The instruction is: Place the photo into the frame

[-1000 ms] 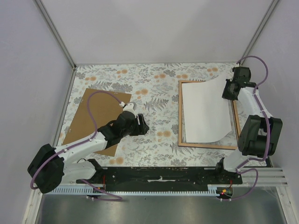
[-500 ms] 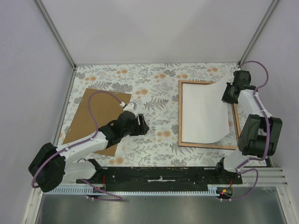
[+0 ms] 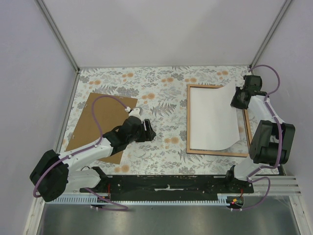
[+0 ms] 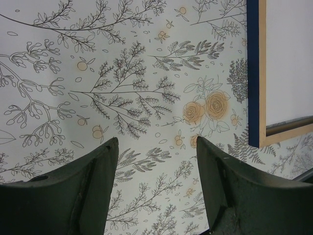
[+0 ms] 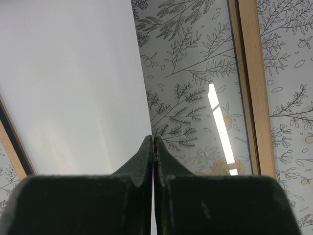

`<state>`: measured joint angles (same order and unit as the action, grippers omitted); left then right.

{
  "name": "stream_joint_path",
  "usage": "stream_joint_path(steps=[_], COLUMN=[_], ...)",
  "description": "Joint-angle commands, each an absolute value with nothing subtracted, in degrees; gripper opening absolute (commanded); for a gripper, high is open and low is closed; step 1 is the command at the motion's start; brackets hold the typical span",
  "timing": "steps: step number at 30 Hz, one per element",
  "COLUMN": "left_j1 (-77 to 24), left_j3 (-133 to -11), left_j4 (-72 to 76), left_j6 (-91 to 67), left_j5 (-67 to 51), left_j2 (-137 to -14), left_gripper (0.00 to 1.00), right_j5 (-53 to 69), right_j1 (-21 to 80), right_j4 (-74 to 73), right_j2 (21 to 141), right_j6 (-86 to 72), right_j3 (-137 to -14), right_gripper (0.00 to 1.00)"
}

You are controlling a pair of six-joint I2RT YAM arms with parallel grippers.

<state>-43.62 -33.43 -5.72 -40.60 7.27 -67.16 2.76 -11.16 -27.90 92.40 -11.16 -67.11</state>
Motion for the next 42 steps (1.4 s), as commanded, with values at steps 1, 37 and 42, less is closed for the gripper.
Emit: stream_joint_path(steps=[1, 37, 42], left_j1=[-43.24, -56.34, -56.78], left_j3=[-34.54, -82.26, -83.93], left_j4=[-3.34, -11.95, -10.72], left_j6=[-38.85, -35.33, -34.37], left_j5=[7.12, 20.92, 20.65], left_j2=[-67.24, -116.45, -119.53], left_gripper=[0.72, 0.64, 0.62], right_j5=[2.82, -6.86, -5.36], right_j1=[-11.34, -2.11, -2.11], right_j4=[-25.49, -46.32, -45.18], right_j2=[90.61, 76.38, 74.97], right_j6=[-11.95, -21.45, -21.62], right_j3=[-67.41, -75.68, -74.09], right_gripper=[0.01, 0.86, 0.86])
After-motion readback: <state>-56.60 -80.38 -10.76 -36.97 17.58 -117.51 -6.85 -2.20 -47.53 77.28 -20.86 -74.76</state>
